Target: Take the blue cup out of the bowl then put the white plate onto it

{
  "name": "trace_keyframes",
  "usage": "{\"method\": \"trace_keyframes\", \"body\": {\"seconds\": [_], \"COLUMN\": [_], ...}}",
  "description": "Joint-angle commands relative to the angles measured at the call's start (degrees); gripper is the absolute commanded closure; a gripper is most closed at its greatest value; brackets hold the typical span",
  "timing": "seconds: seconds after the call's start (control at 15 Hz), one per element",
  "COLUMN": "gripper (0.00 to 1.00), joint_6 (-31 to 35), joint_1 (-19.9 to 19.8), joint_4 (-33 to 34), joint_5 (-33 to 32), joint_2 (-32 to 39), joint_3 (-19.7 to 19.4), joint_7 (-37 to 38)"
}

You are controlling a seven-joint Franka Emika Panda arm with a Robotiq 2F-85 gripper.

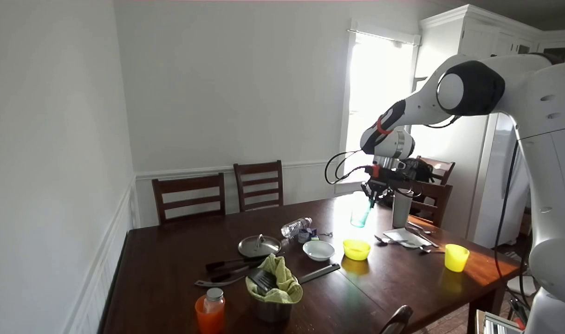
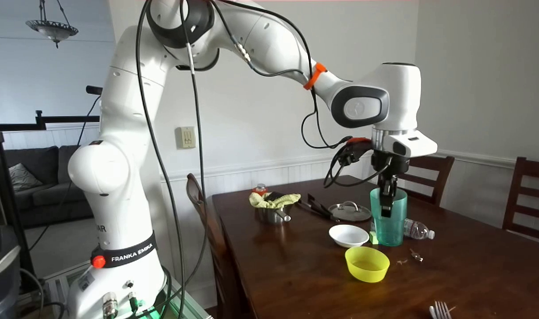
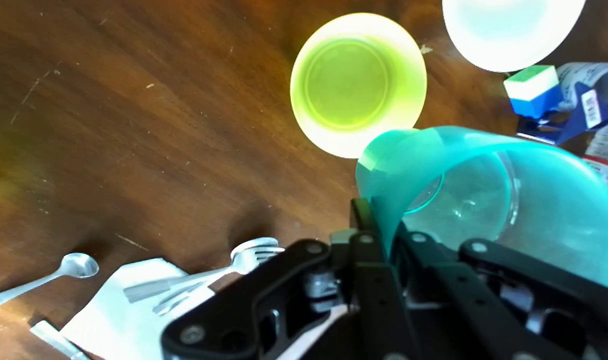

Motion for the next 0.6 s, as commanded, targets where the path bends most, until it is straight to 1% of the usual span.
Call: {"method": "trace_keyframes", "body": {"seconds": [0.0,0.07,0.13,0.53], "gripper": [0.99,0.99,0.95,0.95], "joint_6": [-0.2,-0.3,0.0,0.0], "joint_1": [-0.7,-0.9,-0.5,-0.8], "joint_4": [1.1,1.3,0.3,0.3], "joint_5": [-1.2,-1.1,-0.4,-0.5], "joint_2": [1.1,1.6,0.6,1.6], "joint_3": [-1.8,-2.2,-1.5,-2.0], "joint_7": [2.2,2.6,1.0,1.4]}}
